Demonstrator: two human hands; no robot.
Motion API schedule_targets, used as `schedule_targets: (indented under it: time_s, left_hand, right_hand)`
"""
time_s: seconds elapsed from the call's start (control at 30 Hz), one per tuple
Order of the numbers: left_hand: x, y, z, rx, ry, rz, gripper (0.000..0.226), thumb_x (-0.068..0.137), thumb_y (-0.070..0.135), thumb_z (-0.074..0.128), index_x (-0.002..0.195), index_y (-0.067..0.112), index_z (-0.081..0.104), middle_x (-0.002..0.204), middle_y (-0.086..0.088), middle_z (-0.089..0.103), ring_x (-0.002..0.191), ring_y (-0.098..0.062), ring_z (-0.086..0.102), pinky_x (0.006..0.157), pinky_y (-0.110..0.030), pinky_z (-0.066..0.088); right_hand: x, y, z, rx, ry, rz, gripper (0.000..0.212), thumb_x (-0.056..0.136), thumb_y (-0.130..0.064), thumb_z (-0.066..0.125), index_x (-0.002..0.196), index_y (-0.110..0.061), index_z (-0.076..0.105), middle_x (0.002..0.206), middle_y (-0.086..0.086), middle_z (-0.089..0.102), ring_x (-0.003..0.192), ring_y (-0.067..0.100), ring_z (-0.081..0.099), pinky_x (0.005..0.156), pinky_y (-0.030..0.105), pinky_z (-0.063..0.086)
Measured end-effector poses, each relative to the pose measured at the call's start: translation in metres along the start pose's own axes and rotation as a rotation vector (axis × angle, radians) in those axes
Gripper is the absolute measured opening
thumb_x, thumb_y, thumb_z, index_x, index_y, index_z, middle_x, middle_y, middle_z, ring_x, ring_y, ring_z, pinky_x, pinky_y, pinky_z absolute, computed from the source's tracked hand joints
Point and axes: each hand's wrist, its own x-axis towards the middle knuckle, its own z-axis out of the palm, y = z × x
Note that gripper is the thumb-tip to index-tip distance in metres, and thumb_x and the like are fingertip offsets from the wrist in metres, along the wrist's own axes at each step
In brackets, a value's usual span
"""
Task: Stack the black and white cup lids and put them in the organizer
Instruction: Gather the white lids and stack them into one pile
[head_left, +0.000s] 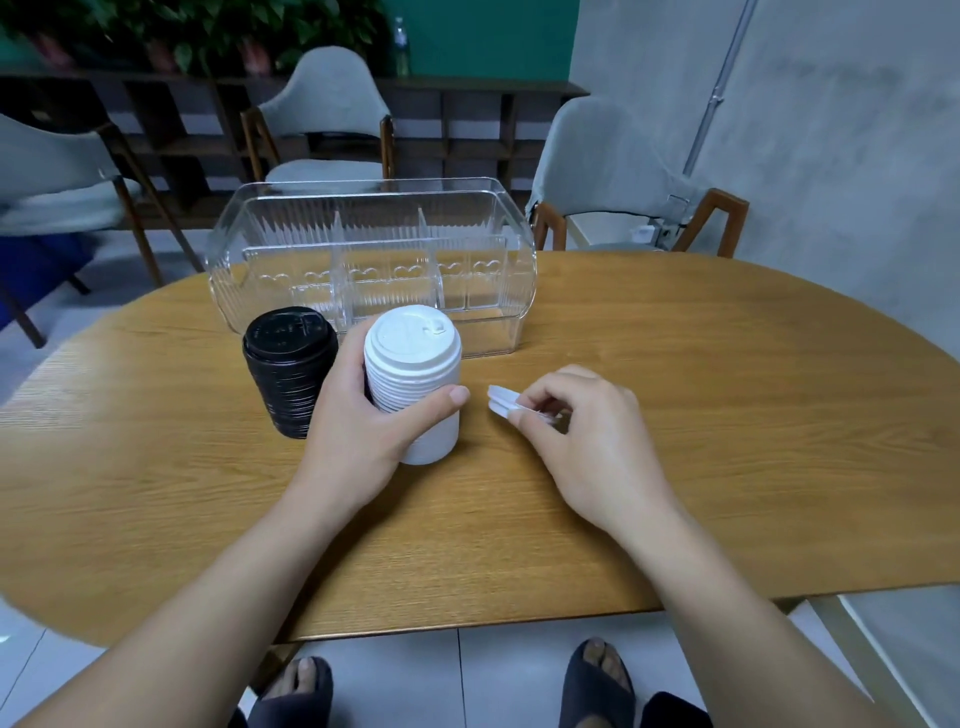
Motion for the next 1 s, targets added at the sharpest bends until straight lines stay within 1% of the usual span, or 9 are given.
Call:
schedule_targets:
  time_s: [0.13,0.23,0.33,0.4,0.53,0.7,0.77,0.87,1.0]
  left_hand:
    - [-0.003,0.001,-0.009,0.080,-0.009,-0.007,0.107,0.073,0.044,0.102,0.163,0.035,0.044,0.154,0.019,0.059,0.145,-0.003,0.056,0.125,-0.041,0.046]
    - [-0.012,0.008,-0.014,0.164,0.008,0.079,0.131,0.072,0.044,0.104,0.175,0.036,0.022,0.167,0.010,0.047,0.158,-0.009,0.043,0.132,-0.045,0.036]
    - [-0.018,0.019,-0.015,0.341,0.053,0.302,0.121,0.078,0.045,0.099,0.174,0.020,0.029,0.171,0.004,0.041,0.167,-0.019,0.028,0.136,-0.051,0.025]
    - [-0.018,0.022,-0.014,0.393,0.043,0.428,0.108,0.083,0.046,0.098,0.168,0.012,0.040,0.170,0.002,0.042,0.170,-0.023,0.020,0.137,-0.056,0.020]
    - [-0.015,0.023,-0.010,0.378,-0.036,0.458,0.096,0.083,0.049,0.093,0.162,0.016,0.050,0.166,0.006,0.051,0.169,-0.022,0.027,0.135,-0.066,0.019]
    - [-0.016,0.026,-0.010,0.360,-0.052,0.445,0.093,0.081,0.055,0.093,0.158,0.019,0.055,0.159,0.011,0.056,0.163,-0.019,0.037,0.133,-0.066,0.022]
    - [-0.016,0.029,-0.010,0.312,-0.035,0.426,0.090,0.082,0.052,0.097,0.155,0.016,0.059,0.155,0.006,0.059,0.155,-0.022,0.045,0.129,-0.060,0.033]
    - [-0.016,0.033,-0.012,0.265,-0.015,0.398,0.083,0.081,0.047,0.098,0.150,0.016,0.063,0.148,0.008,0.063,0.146,-0.020,0.051,0.125,-0.036,0.039]
    - [-0.017,0.038,-0.017,0.307,-0.016,0.399,0.077,0.081,0.048,0.096,0.145,0.018,0.066,0.144,0.012,0.064,0.143,-0.019,0.052,0.121,-0.027,0.037]
  right_hand:
    - [0.004,-0.007,0.002,0.122,0.035,0.040,0.012,0.095,-0.022,0.085,0.085,-0.025,0.078,0.085,-0.012,0.073,0.078,0.008,0.066,0.072,0.018,0.047]
    - [0.004,-0.017,-0.009,0.453,0.035,0.166,0.010,0.099,-0.018,0.081,0.089,-0.018,0.080,0.080,-0.005,0.078,0.070,0.003,0.066,0.070,0.017,0.050]
    - [0.003,-0.027,-0.019,0.781,0.052,0.267,0.011,0.103,-0.015,0.075,0.098,-0.007,0.080,0.091,0.015,0.080,0.085,0.017,0.071,0.087,0.034,0.057]
    - [0.002,-0.033,-0.024,0.933,0.057,0.305,0.013,0.105,-0.016,0.071,0.101,-0.006,0.079,0.095,0.014,0.078,0.090,0.023,0.071,0.092,0.043,0.057]
    - [-0.001,-0.048,-0.025,1.135,0.021,0.318,0.014,0.107,-0.015,0.065,0.106,-0.006,0.077,0.105,0.015,0.078,0.100,0.026,0.071,0.099,0.049,0.056]
    - [-0.005,-0.061,-0.021,1.298,-0.065,0.316,0.021,0.103,-0.017,0.064,0.114,-0.001,0.071,0.110,0.018,0.077,0.102,0.026,0.072,0.098,0.046,0.058]
    - [-0.005,-0.064,-0.020,1.326,-0.111,0.313,0.023,0.103,-0.018,0.063,0.115,-0.001,0.072,0.112,0.019,0.077,0.102,0.027,0.072,0.096,0.045,0.059]
    - [-0.006,-0.066,-0.021,1.269,-0.152,0.272,0.025,0.106,-0.019,0.061,0.118,0.000,0.073,0.114,0.018,0.078,0.103,0.026,0.074,0.095,0.043,0.060]
    - [-0.005,-0.063,-0.030,0.859,-0.057,0.010,0.057,0.099,-0.030,0.075,0.151,-0.014,0.059,0.142,0.003,0.073,0.131,0.018,0.070,0.111,0.044,0.055]
